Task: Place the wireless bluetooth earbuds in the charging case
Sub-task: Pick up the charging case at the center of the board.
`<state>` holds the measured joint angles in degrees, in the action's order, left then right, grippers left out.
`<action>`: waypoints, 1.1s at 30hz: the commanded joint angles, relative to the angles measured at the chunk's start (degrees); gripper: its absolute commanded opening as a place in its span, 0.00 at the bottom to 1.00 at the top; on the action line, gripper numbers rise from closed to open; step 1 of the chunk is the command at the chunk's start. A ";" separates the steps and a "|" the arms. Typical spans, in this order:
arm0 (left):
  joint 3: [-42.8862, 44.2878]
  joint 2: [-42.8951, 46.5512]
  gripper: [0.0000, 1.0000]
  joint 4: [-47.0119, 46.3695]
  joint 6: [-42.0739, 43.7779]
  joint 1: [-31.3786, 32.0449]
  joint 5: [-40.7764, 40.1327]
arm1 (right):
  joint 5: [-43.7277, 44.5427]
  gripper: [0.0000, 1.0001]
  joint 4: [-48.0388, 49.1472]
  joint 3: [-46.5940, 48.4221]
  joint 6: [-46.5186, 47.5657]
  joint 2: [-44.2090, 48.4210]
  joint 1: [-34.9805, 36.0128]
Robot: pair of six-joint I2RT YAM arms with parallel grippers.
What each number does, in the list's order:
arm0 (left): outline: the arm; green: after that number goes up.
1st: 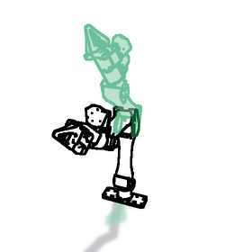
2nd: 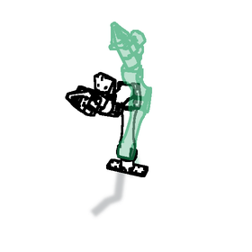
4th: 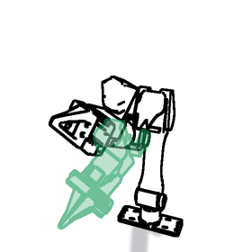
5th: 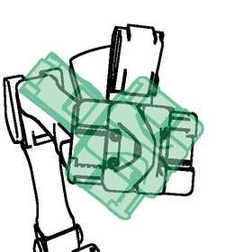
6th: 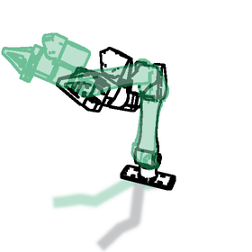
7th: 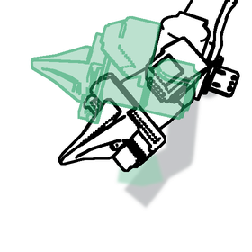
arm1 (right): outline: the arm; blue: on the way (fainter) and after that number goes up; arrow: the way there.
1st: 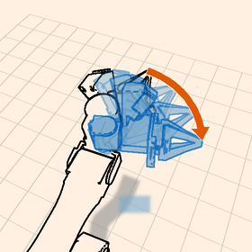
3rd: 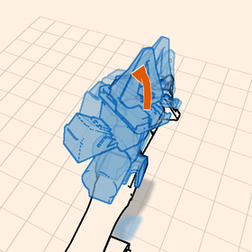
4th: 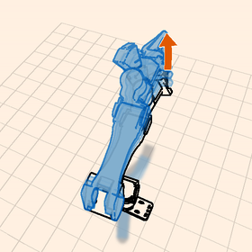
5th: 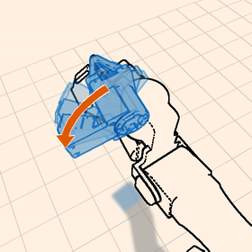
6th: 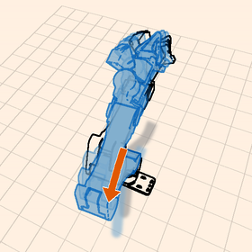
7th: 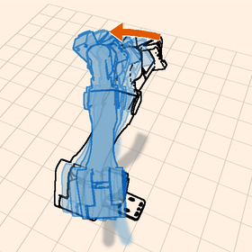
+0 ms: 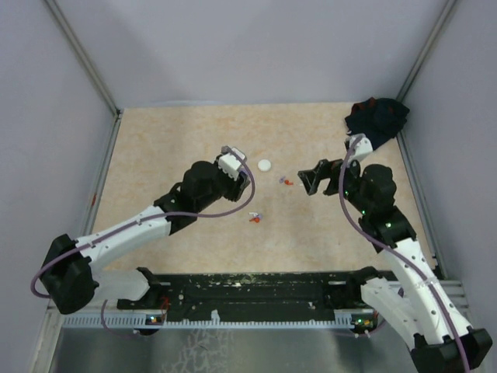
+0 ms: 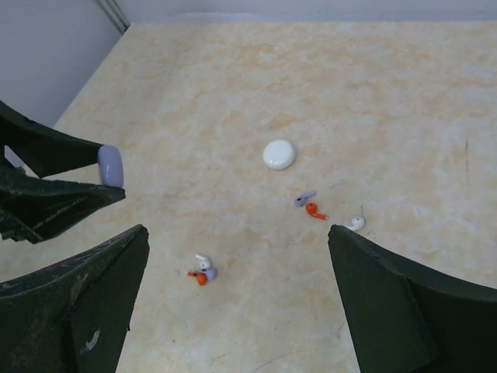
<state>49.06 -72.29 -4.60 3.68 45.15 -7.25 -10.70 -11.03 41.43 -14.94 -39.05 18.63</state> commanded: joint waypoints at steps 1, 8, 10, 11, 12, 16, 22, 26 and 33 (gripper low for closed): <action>-3.85 3.18 0.48 -14.32 10.01 2.99 0.32 | -5.24 0.98 -2.30 8.51 -3.82 -6.62 0.68; -5.50 3.88 0.49 -16.91 17.33 6.30 4.03 | -16.62 0.87 3.01 11.39 -10.69 -12.82 0.79; -5.32 3.62 0.49 -17.14 18.57 7.02 4.54 | -18.67 0.83 5.00 11.67 -12.70 -14.00 1.02; -5.29 3.54 0.49 -17.42 19.08 7.39 4.80 | -19.00 0.82 5.83 11.80 -13.19 -14.59 1.49; -5.30 3.44 0.49 -17.83 19.62 7.64 4.91 | -18.96 0.79 6.51 11.95 -13.52 -15.05 2.09; -4.95 2.84 0.49 -18.60 21.61 8.53 6.60 | -18.64 0.74 8.86 12.09 -13.77 -17.13 5.51; -4.78 2.71 0.50 -18.92 22.73 9.24 7.63 | -18.87 0.68 12.97 10.92 -14.60 -18.84 8.86; -4.59 2.40 0.50 -19.02 22.70 9.80 8.24 | -17.78 0.62 15.53 9.11 -14.38 -19.45 10.88; -4.72 2.23 0.50 -19.74 22.07 10.48 9.59 | -16.92 0.56 18.39 6.14 -14.63 -20.68 12.27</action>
<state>43.99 -69.76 -21.93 25.58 55.07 0.43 -28.14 2.33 48.12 -29.28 -58.92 29.71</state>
